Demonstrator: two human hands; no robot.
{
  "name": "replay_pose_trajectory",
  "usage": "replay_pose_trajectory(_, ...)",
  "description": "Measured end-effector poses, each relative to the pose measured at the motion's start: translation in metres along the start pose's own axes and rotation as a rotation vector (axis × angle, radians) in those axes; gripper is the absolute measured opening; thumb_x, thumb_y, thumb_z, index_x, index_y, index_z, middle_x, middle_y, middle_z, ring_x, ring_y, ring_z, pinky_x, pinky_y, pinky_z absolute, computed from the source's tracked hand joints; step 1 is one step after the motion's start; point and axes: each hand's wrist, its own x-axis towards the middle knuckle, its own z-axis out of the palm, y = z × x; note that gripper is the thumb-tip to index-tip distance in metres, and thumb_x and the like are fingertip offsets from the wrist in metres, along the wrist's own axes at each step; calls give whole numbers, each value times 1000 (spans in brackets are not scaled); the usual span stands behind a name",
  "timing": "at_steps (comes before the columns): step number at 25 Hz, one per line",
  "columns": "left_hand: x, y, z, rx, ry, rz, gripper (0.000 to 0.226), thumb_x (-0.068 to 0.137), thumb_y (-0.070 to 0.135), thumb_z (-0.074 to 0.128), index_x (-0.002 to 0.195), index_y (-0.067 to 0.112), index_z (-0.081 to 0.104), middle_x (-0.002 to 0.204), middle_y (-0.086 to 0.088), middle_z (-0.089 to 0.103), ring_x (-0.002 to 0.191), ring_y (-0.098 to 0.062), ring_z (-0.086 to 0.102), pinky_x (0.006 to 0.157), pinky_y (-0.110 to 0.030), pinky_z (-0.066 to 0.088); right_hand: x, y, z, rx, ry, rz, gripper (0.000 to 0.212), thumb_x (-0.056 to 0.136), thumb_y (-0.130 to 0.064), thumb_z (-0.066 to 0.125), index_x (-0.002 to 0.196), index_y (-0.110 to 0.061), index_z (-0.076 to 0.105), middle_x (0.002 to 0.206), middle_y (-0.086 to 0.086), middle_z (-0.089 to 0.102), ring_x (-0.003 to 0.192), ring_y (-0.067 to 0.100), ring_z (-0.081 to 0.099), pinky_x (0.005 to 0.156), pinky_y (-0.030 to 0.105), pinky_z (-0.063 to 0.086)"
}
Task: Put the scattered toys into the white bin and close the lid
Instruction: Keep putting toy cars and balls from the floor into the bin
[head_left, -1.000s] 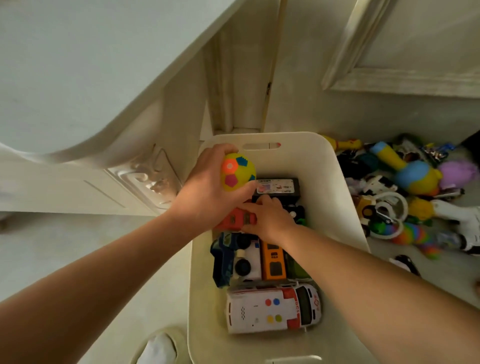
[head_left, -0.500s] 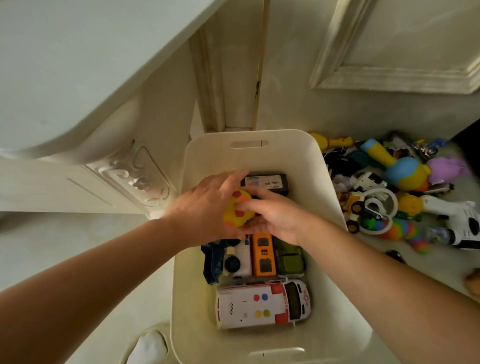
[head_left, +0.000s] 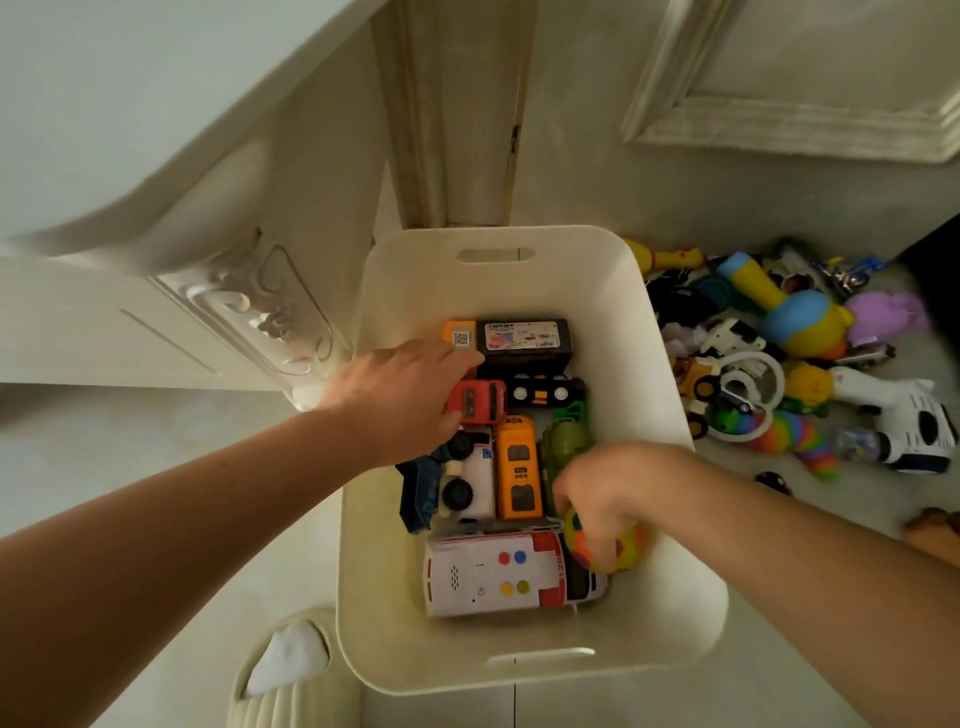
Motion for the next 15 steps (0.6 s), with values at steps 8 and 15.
replay_pose_trajectory(8, -11, 64, 37, -9, -552, 240, 40, 87, 51, 56, 116, 24, 60, 107, 2, 65, 95, -16, 62, 82, -37, 55, -1, 4, 11, 56, 68, -56, 54, 81, -33, 73, 126, -10, 56, 107, 5, 59, 91, 23, 56, 72, 32, 45)
replay_pose_trajectory(15, -19, 83, 72, 136, -763, 225, 71, 75, 34, 79, 133, 14, 44, 125, -10, 56, 108, -30, 59, 88, -40, 51, -4, 6, 19, 78, 110, -60, 50, 78, -35, 73, 121, -12, 59, 109, 6, 61, 90, 24, 58, 68, 34, 50)
